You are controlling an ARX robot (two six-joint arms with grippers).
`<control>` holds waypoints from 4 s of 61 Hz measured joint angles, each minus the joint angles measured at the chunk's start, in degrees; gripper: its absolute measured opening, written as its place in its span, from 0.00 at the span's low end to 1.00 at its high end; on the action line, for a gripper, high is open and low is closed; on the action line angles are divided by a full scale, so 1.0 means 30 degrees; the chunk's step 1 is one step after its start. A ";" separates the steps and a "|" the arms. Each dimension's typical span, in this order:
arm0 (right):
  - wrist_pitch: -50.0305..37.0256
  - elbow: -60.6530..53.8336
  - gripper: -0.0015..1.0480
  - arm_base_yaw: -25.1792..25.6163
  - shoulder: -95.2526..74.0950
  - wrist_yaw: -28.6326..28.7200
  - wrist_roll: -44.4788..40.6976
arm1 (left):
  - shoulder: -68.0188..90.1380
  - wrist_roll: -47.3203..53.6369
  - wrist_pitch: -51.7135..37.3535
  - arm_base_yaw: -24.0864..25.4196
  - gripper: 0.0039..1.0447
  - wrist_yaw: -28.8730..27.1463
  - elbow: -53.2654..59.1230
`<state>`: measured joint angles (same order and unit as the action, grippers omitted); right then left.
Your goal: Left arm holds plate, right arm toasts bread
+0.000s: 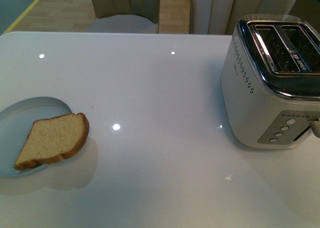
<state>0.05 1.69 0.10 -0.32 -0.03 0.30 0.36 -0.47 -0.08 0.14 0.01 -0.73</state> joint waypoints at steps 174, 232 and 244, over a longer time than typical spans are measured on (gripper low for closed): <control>0.0000 0.0000 0.92 0.0000 0.0000 0.0007 0.0000 | 4.6206 -0.1093 -1.3435 0.6725 0.28 0.3920 -1.5577; 0.0000 0.0000 0.92 0.0000 0.0000 0.0007 0.0000 | 4.0064 -0.5799 -1.1183 0.7679 0.02 0.6907 -1.3209; 0.0000 0.0000 0.92 0.0000 0.0000 0.0007 0.0000 | 3.5962 -0.6630 -0.8925 0.6841 0.02 0.7366 -1.2837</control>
<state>0.05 1.69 0.10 -0.32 -0.01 0.30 108.25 -20.36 -26.85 20.67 22.11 -39.24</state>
